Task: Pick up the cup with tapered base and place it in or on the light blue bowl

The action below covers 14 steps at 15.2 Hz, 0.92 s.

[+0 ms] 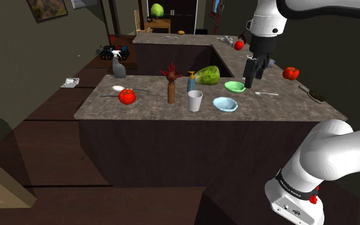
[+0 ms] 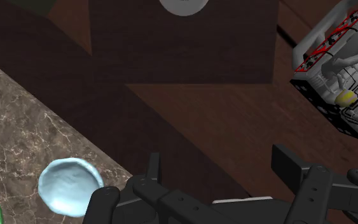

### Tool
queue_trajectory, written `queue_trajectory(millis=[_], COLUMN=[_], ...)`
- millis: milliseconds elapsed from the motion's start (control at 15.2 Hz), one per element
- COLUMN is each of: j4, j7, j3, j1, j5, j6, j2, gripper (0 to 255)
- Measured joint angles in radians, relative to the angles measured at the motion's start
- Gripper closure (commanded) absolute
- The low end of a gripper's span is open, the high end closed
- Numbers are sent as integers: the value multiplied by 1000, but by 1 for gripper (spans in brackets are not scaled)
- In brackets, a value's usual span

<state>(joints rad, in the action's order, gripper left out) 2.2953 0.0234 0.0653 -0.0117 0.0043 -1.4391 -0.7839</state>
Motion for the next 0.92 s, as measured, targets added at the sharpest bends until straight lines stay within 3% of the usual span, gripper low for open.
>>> queue_trajectory(millis=[198, 924], j4=[7, 3], j7=[12, 122], j3=[-11, -110], j1=[-4, -36], j5=[-6, -37], j6=[-34, -349], j2=[24, 320], gripper=[0, 0])
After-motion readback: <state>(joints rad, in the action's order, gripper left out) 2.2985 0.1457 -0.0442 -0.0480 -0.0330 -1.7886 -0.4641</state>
